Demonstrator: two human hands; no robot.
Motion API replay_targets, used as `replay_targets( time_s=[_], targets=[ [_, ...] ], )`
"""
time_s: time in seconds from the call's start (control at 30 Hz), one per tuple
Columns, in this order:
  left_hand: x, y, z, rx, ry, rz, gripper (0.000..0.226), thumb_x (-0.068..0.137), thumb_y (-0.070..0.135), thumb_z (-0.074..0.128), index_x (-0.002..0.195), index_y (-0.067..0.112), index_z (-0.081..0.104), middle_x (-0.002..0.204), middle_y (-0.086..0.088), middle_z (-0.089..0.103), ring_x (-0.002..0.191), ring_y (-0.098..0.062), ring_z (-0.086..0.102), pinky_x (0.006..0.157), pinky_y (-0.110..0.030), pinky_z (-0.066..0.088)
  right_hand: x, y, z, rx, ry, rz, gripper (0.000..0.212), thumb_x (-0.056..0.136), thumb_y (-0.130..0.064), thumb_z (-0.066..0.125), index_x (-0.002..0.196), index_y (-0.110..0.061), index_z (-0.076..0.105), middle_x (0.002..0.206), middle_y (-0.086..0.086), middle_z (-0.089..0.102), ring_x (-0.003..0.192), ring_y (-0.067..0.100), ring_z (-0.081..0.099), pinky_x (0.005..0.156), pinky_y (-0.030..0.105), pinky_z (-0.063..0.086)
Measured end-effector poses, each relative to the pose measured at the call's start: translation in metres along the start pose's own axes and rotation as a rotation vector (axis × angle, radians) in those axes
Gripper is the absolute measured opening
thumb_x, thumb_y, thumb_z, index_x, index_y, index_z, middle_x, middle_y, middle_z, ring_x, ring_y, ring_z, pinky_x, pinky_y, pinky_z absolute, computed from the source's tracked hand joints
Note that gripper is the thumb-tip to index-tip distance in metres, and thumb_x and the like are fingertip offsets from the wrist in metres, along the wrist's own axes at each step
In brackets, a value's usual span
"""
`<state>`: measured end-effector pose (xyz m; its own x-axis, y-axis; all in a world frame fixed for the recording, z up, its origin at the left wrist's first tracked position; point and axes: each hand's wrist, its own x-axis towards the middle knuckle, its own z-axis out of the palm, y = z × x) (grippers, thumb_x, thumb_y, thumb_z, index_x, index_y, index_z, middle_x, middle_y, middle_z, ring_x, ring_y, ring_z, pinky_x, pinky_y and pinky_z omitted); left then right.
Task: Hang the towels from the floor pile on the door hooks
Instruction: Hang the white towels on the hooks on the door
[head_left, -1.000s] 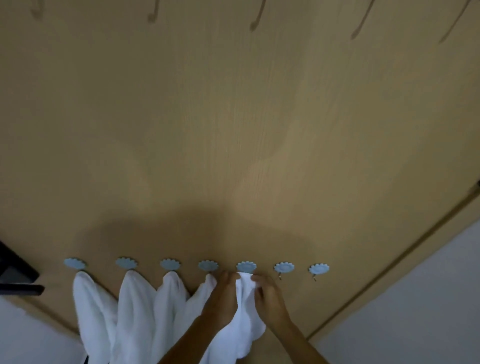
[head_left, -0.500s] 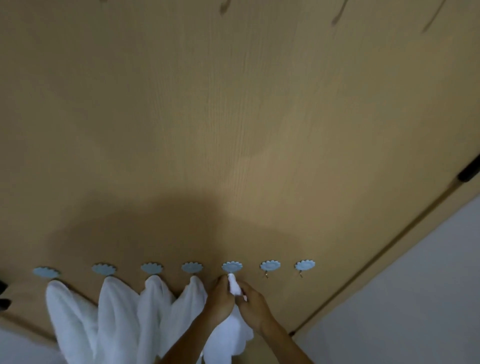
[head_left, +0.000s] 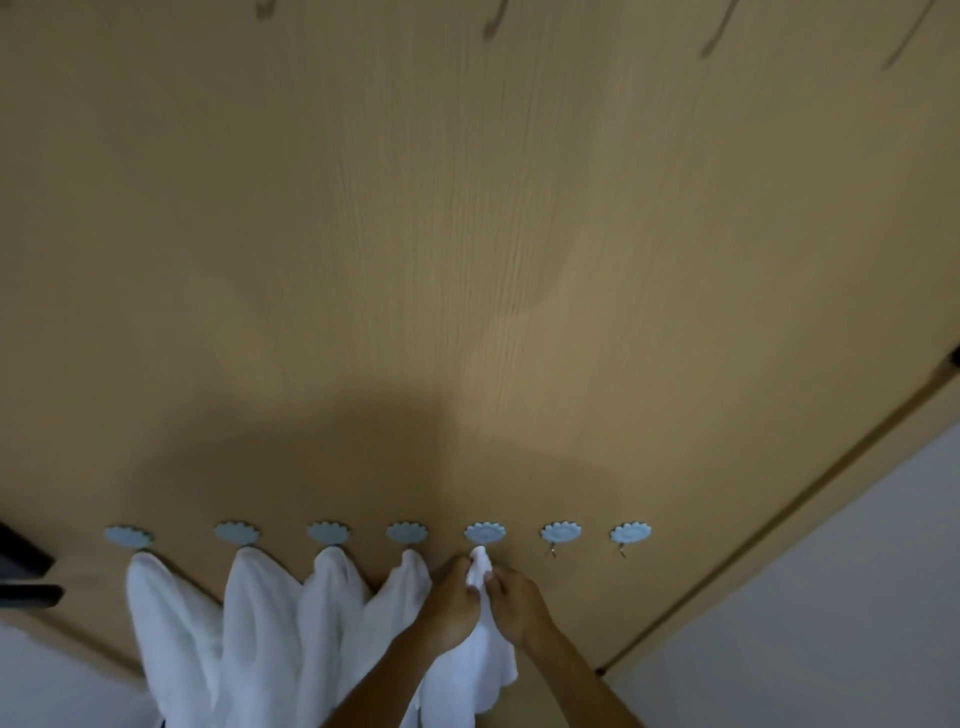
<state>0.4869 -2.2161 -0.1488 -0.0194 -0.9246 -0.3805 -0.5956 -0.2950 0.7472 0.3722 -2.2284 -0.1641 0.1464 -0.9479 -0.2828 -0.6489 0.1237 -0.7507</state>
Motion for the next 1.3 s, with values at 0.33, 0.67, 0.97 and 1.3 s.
replay_targets(
  time_s=[0.33, 0.67, 0.97, 1.3],
  targets=[
    [-0.001, -0.002, -0.008, 0.037, 0.011, -0.029, 0.033, 0.096, 0.011, 0.042, 0.128, 0.008, 0.045, 0.126, -0.011, 0.056, 0.117, -0.025, 0.054, 0.088, -0.021, 0.039, -0.011, 0.005, 0.005, 0.032, -0.002, -0.007, 0.034, 0.099, -0.018, 0.041, 0.127, -0.007, 0.055, 0.124, 0.007, 0.062, 0.114, 0.018, 0.058, 0.085, 0.016, 0.039],
    [-0.024, -0.003, 0.018, 0.456, 0.026, 0.091, 0.033, 0.095, 0.022, 0.042, 0.124, 0.007, 0.045, 0.124, -0.011, 0.051, 0.112, -0.027, 0.052, 0.092, -0.034, 0.044, -0.05, 0.056, -0.003, -0.148, 0.03, 0.124, 0.042, 0.099, -0.029, 0.041, 0.138, -0.014, 0.042, 0.142, 0.007, 0.046, 0.13, 0.021, 0.043, 0.103, 0.017, 0.028],
    [-0.055, 0.048, 0.125, 0.854, -0.177, 0.565, 0.052, 0.09, 0.034, 0.04, 0.139, 0.016, 0.034, 0.147, -0.006, 0.03, 0.136, -0.022, 0.028, 0.109, -0.036, 0.027, -0.16, 0.131, -0.069, -0.538, 0.141, 0.317, 0.055, 0.098, -0.044, 0.03, 0.147, -0.02, 0.025, 0.159, 0.006, 0.009, 0.147, 0.025, 0.007, 0.117, 0.044, 0.011],
    [-0.22, 0.103, 0.315, 1.001, -0.589, 0.799, 0.046, 0.091, 0.036, 0.043, 0.132, 0.014, 0.042, 0.135, -0.01, 0.042, 0.127, -0.028, 0.039, 0.104, -0.045, 0.034, -0.404, 0.235, -0.094, -0.396, 0.359, 0.585, 0.05, 0.097, -0.042, 0.039, 0.14, -0.018, 0.041, 0.153, 0.009, 0.027, 0.14, 0.025, 0.026, 0.109, 0.043, 0.03]
  ],
)
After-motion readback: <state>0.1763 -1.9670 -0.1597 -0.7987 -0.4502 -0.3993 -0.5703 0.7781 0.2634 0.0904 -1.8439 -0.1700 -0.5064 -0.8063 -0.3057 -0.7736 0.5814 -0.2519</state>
